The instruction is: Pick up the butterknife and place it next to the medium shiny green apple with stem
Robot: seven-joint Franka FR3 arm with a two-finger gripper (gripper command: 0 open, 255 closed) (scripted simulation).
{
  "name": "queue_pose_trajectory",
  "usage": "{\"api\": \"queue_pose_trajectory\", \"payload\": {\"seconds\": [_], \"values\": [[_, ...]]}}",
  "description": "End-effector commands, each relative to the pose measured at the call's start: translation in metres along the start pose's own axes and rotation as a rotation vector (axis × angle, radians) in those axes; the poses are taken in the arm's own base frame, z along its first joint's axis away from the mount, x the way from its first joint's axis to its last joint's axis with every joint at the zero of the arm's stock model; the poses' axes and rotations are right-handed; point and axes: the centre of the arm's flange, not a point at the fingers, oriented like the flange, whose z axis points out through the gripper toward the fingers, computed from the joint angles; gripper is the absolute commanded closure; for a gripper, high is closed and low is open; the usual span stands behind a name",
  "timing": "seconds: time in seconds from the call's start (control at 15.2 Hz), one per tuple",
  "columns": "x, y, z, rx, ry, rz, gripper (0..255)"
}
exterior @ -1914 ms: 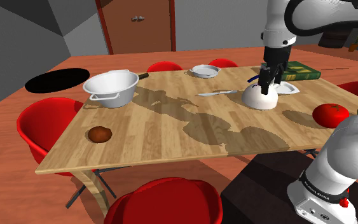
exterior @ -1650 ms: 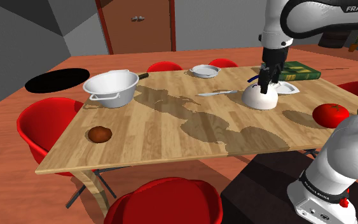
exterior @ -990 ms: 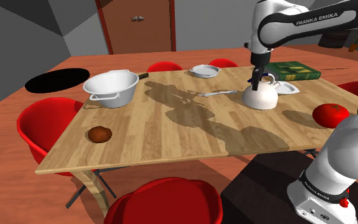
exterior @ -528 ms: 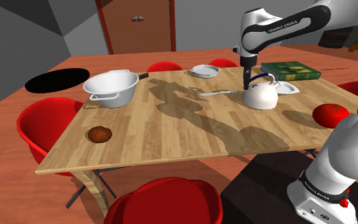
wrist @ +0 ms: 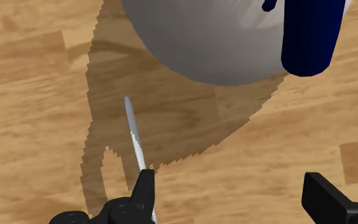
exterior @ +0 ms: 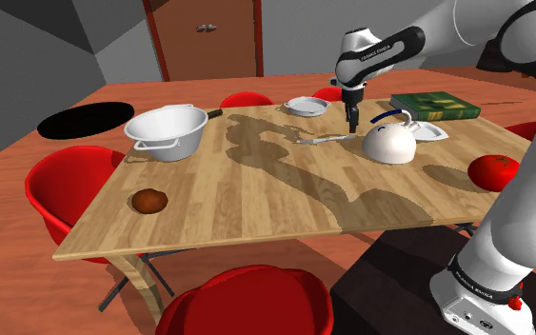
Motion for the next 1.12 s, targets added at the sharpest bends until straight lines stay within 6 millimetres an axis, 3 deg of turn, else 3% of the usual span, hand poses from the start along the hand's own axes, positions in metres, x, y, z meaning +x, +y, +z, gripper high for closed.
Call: {"api": "queue_pose_trajectory", "payload": {"seconds": [0.0, 0.33, 0.86, 1.06], "values": [[0.017, 0.016, 0.012, -0.001, 0.003, -0.062, 0], [0.059, 0.058, 0.038, -0.004, 0.011, -0.206, 0], [0.062, 0.060, 0.080, -0.004, 0.011, -0.214, 0], [0.062, 0.060, 0.080, -0.004, 0.011, -0.214, 0]]}}
